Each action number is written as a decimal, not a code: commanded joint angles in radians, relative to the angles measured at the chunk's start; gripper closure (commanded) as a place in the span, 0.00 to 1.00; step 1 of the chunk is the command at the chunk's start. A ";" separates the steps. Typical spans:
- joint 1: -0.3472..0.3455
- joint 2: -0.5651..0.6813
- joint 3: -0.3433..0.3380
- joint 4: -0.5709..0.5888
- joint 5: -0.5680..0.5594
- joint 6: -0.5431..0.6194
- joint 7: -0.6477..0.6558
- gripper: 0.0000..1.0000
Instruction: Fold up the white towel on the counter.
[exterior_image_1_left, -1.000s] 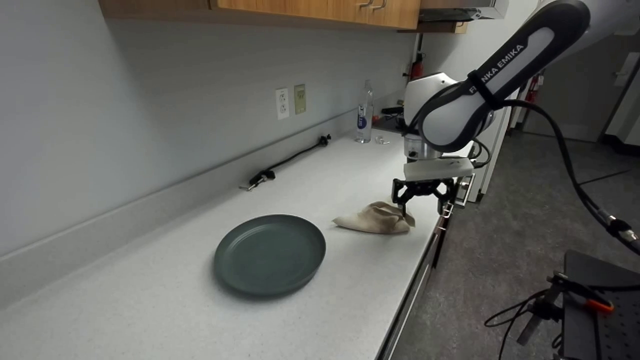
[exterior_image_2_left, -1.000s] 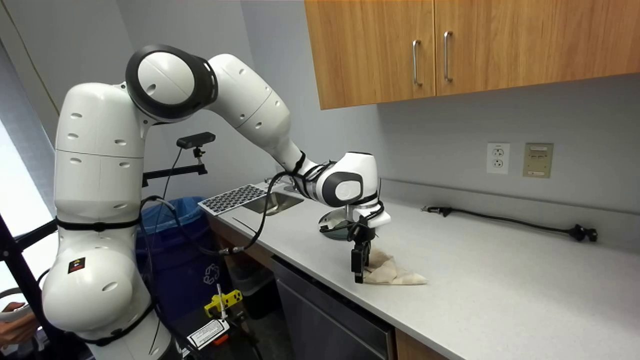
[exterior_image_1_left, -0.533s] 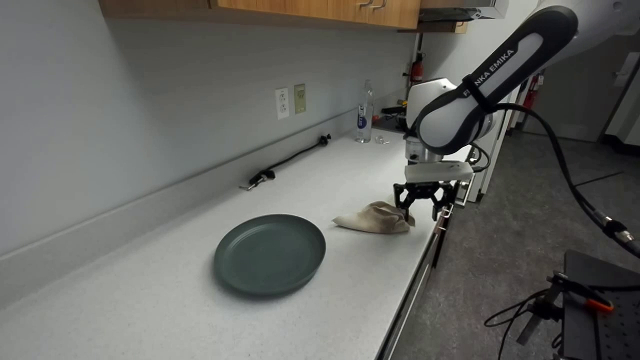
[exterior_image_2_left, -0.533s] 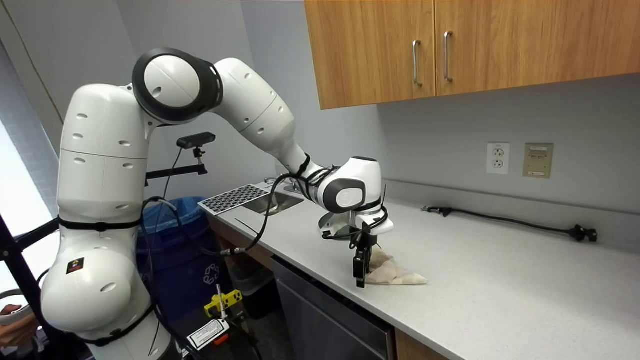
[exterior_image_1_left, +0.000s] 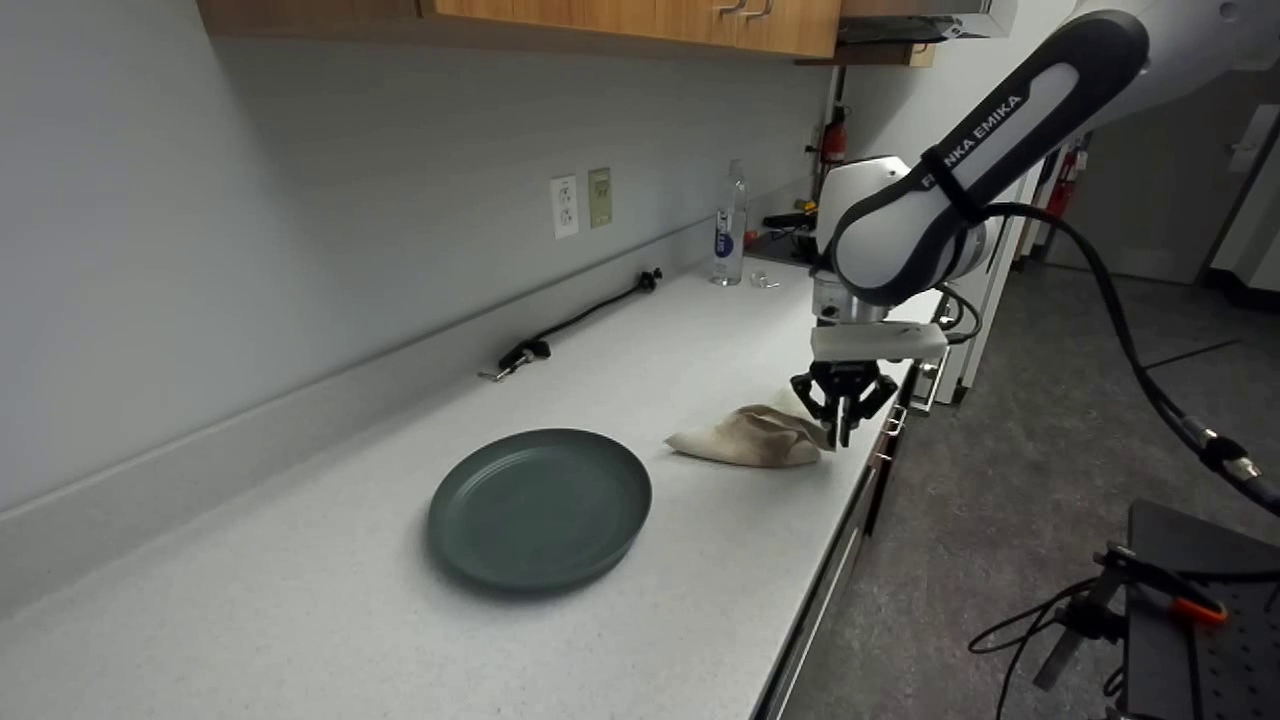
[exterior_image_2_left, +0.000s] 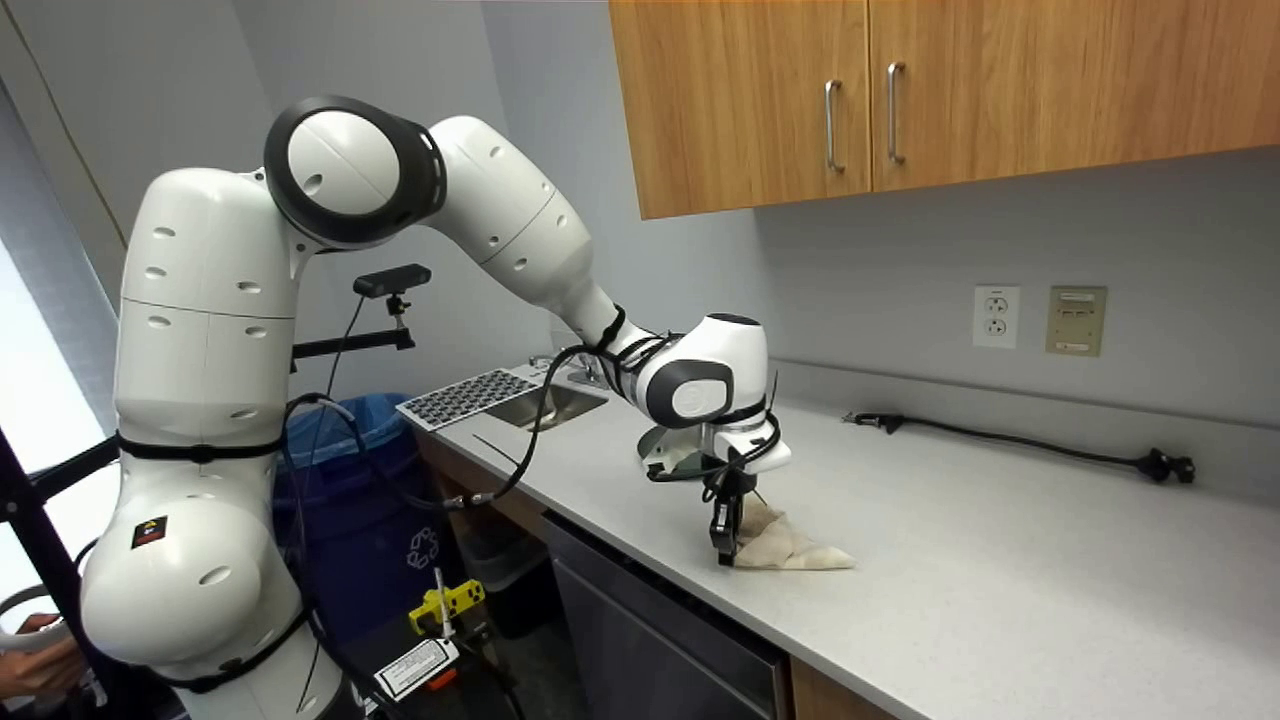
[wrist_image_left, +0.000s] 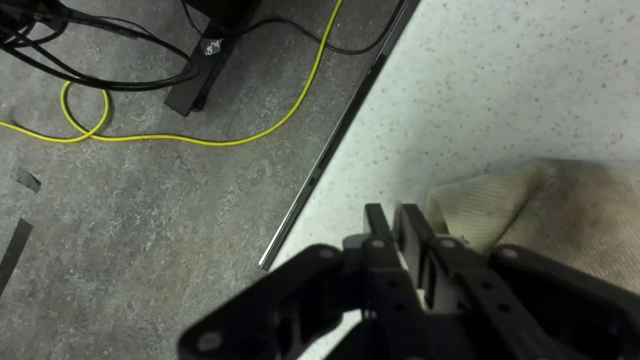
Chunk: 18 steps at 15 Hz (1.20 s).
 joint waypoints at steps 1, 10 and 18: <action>-0.011 0.024 0.007 0.017 0.029 0.037 -0.044 0.63; -0.014 0.075 0.006 0.027 0.040 0.120 -0.054 1.00; -0.007 -0.001 -0.015 -0.003 0.024 0.059 -0.036 1.00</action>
